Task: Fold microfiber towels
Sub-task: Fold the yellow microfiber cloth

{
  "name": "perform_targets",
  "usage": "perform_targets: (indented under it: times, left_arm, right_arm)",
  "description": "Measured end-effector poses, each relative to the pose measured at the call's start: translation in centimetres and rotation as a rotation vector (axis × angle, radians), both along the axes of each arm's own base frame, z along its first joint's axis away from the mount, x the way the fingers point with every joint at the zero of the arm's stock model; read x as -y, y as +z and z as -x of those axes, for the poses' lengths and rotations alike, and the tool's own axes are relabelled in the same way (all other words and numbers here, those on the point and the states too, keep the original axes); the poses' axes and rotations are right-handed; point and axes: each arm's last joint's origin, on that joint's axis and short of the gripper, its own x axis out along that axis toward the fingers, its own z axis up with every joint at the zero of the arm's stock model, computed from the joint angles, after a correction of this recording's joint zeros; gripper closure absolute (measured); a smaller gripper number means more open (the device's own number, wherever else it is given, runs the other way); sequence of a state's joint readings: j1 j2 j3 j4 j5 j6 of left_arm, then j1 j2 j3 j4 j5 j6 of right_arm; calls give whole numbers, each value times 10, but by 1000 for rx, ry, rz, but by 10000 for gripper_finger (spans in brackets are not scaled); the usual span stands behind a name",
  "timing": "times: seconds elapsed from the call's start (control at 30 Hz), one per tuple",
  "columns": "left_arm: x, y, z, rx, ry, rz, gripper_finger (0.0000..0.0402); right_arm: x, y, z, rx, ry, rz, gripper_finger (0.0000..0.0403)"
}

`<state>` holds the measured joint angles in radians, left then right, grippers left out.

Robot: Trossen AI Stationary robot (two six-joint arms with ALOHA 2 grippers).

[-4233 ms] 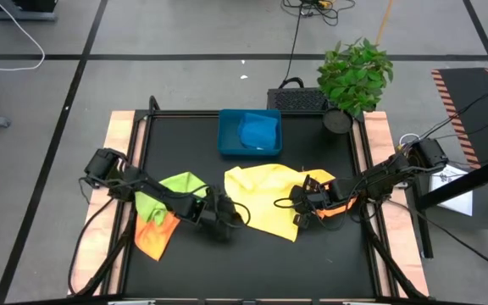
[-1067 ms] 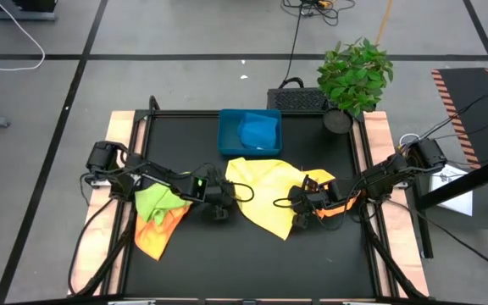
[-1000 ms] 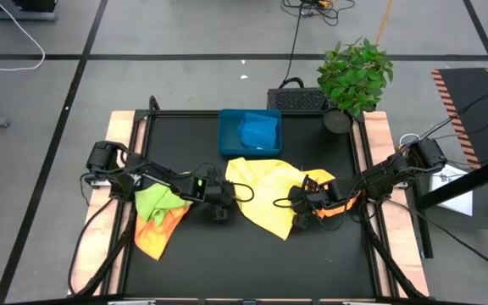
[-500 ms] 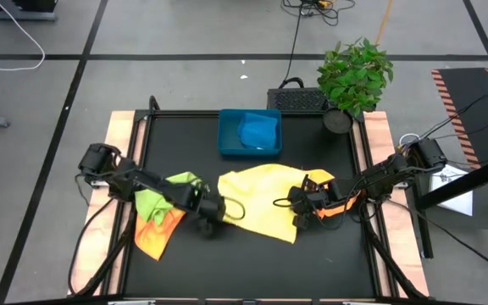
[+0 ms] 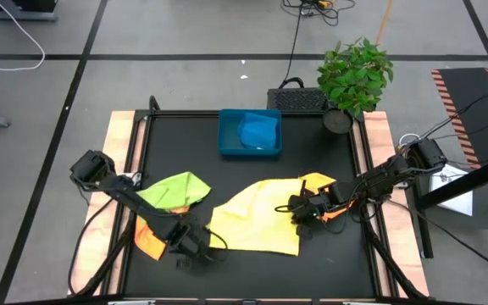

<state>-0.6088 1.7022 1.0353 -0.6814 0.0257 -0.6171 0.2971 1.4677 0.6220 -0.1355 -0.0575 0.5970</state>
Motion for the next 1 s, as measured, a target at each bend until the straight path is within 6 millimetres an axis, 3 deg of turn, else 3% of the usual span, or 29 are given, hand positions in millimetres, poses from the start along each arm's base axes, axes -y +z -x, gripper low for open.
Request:
perform_targets:
  times: [0.2, 0.4, 0.87, 1.0]
  left_arm:
    - [17, 10, -2, 46, -82, 85, 374]
    - [21, 21, -4, 56, -97, 89, 378]
    - [12, 24, -12, 136, -36, -52, 377]
    - [6, 24, -15, 148, -32, -73, 354]
  right_arm:
    - [-6, 0, 2, -16, 39, -54, 328]
    - [-11, 0, 3, -25, 56, -80, 328]
    - [-8, 0, 4, -26, 31, -53, 328]
    - [-8, 0, 4, -27, 31, -53, 328]
